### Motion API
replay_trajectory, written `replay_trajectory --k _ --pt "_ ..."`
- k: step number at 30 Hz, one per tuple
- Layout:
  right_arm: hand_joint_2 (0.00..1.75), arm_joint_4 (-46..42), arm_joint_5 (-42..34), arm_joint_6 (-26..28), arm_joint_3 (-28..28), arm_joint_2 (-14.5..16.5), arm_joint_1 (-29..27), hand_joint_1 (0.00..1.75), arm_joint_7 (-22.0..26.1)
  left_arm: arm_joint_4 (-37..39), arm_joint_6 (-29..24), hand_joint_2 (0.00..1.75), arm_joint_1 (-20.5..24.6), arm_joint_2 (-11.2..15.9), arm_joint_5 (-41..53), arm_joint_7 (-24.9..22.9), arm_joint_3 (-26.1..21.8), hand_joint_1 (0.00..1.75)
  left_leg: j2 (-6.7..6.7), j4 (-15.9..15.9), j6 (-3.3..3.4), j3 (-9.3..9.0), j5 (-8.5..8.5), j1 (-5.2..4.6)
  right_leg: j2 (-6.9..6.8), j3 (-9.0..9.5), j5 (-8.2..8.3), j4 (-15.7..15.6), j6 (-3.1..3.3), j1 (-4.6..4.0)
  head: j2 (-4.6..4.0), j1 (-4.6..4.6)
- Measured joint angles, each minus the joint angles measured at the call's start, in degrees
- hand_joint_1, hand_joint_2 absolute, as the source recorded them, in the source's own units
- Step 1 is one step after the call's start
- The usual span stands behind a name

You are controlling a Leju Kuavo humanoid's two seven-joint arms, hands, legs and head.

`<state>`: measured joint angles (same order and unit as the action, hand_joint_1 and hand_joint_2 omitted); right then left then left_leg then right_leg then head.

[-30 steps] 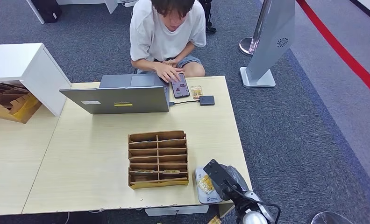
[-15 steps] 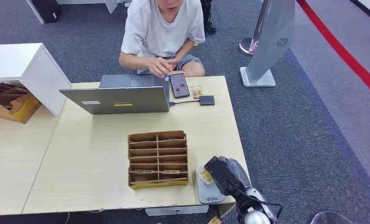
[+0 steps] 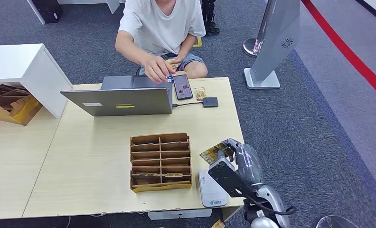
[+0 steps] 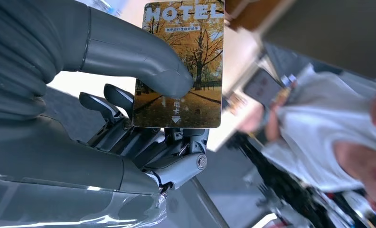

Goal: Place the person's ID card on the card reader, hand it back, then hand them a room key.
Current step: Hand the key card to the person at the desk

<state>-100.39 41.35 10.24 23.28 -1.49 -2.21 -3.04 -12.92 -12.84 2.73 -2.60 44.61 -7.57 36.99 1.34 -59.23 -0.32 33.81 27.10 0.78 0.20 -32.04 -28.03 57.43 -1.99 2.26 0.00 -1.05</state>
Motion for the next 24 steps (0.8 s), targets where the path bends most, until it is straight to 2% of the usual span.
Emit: replay_trajectory --k 5,10,13,19,24 --pt "1.75 -4.38 5.37 5.58 1.19 0.0 0.24 1.75 3.83 0.0 0.01 0.0 -0.08 -0.52 0.13 0.22 0.41 0.0 -0.01 0.0 0.0 0.0 0.0 0.0 0.0 0.0 0.0 0.0 0.0 0.0 0.0 0.01" --pt "1.75 -6.53 7.69 7.33 1.98 0.0 0.55 1.75 4.78 0.0 0.08 0.0 -0.01 -0.65 0.29 0.29 0.43 0.0 -0.01 0.0 0.0 0.0 0.0 0.0 0.0 0.0 0.0 0.0 0.0 0.0 0.0 0.0" --pt "1.75 -6.97 12.09 9.7 2.32 0.0 1.25 1.75 5.13 0.0 0.43 0.0 0.15 -0.69 0.78 0.32 0.48 0.0 -0.01 0.0 -0.01 0.0 -0.01 0.0 0.0 0.01 0.0 0.0 0.0 0.0 0.0 0.0" --pt "1.75 -6.24 23.98 11.7 3.62 0.0 5.55 1.75 2.23 -0.05 1.91 0.0 0.81 -0.76 2.1 0.01 1.11 0.0 -0.01 0.0 -0.02 -0.01 -0.02 0.0 0.01 0.01 0.02 0.0 0.0 0.0 0.0 0.0" --pt "1.75 -3.48 28.34 10.73 5.26 0.0 10.53 1.75 0.05 -0.11 3.12 0.0 1.47 -0.74 3.26 0.01 2.01 0.0 0.0 0.0 -0.04 -0.02 -0.05 0.0 0.01 0.01 0.04 0.01 0.0 0.0 0.0 0.0"
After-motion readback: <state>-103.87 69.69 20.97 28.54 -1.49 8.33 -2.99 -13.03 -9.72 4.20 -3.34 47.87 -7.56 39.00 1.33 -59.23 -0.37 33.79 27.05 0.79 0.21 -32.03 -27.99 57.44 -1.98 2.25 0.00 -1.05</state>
